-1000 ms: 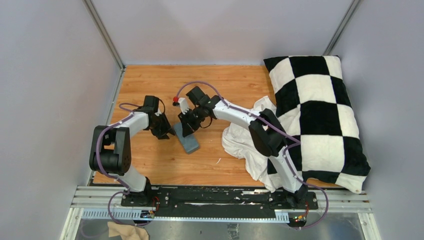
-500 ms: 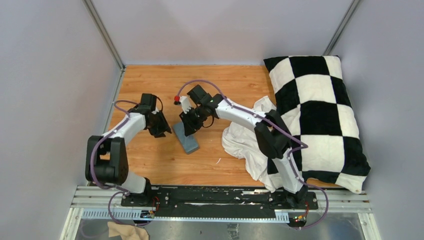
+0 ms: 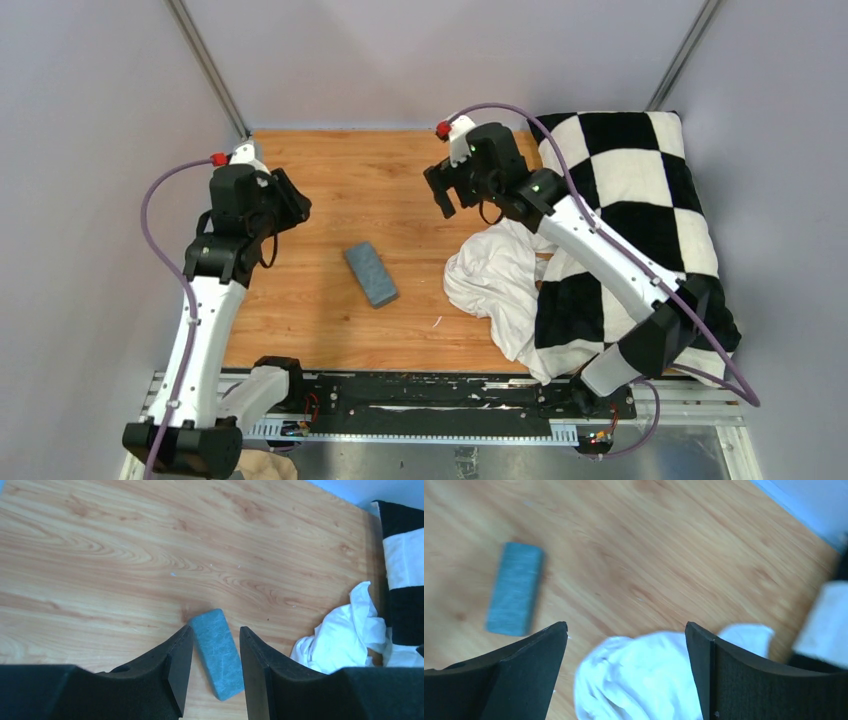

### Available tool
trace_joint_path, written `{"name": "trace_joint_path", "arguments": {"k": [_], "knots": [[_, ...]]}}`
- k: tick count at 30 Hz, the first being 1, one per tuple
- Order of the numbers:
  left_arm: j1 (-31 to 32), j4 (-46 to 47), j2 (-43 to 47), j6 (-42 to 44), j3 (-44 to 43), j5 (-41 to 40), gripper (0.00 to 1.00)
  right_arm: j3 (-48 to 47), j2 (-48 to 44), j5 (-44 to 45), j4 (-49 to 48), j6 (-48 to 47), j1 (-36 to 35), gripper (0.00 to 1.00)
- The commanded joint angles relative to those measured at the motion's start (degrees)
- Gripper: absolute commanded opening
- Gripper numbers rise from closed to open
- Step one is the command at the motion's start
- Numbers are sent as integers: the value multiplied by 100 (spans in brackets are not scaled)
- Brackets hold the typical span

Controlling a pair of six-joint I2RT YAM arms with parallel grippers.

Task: Organize the sunglasses
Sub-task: Reset both arms

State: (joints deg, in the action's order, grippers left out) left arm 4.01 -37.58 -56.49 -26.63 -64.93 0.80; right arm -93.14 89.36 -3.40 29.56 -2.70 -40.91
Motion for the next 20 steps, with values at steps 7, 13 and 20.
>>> {"name": "trace_joint_path", "arguments": {"k": [7,13,20], "knots": [[43,-84,1274,521,754,-743,47,1911,-732,4220,-213,569,-22,95],[38,5,1962,358,1667,-644,47,2692,-989,4391,-225,1399,-21,94],[39,47,2054,306,1811,-534,47,3165,-1234,4262,-556,1456,-16,92]]}}
